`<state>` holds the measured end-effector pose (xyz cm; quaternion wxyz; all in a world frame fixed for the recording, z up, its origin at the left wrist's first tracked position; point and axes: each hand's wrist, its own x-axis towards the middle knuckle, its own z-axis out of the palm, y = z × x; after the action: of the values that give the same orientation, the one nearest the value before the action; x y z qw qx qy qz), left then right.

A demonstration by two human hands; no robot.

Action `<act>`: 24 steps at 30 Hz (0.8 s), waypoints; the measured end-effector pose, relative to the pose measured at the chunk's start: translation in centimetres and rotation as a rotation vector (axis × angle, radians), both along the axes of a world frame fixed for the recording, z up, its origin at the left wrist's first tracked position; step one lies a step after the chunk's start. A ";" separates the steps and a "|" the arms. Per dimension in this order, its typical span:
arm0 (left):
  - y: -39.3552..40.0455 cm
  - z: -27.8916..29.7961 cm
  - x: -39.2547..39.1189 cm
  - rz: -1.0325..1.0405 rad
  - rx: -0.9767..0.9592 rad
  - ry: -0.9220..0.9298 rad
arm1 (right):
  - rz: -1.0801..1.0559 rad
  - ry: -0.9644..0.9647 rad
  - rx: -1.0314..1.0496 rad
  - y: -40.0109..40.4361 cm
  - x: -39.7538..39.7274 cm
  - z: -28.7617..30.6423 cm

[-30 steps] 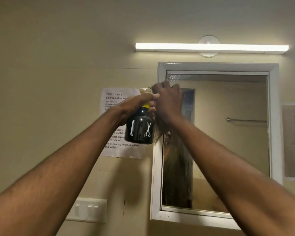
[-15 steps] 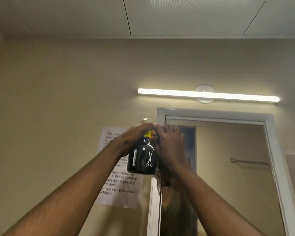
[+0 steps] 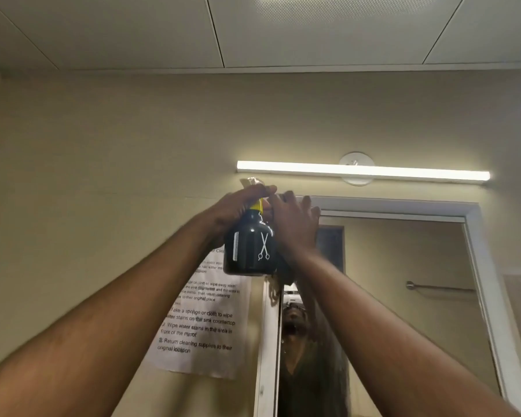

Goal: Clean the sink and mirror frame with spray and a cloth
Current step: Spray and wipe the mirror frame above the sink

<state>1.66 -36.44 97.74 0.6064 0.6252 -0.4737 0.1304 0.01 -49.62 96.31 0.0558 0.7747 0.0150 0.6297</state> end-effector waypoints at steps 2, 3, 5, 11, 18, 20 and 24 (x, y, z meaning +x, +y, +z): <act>-0.4 0.3 -0.4 0.006 0.010 0.011 | -0.004 0.015 0.013 -0.2 -0.1 0.4; -0.6 0.3 -0.7 -0.009 0.007 0.027 | 0.014 0.019 0.025 -0.4 -0.1 0.3; -0.9 0.3 -0.7 -0.038 -0.017 0.055 | 0.040 0.013 0.048 -0.5 -0.2 0.1; -2.1 -0.2 -1.0 0.061 -0.141 0.081 | -0.024 -0.033 0.090 -2.8 -1.3 0.7; -5.1 -0.4 -2.7 -0.054 -0.006 0.056 | -0.131 -0.055 0.046 -6.2 -2.6 1.1; -5.8 -0.5 -3.2 -0.079 -0.009 0.044 | -0.125 -0.062 0.040 -6.3 -2.3 1.1; -6.5 -0.6 -3.6 -0.013 -0.031 -0.012 | -0.137 -0.080 0.003 -7.2 -2.3 1.3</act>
<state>-1.94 -42.94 97.15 0.6140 0.6119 -0.4793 0.1375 -2.30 -56.81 97.65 0.0984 0.7483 -0.0412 0.6547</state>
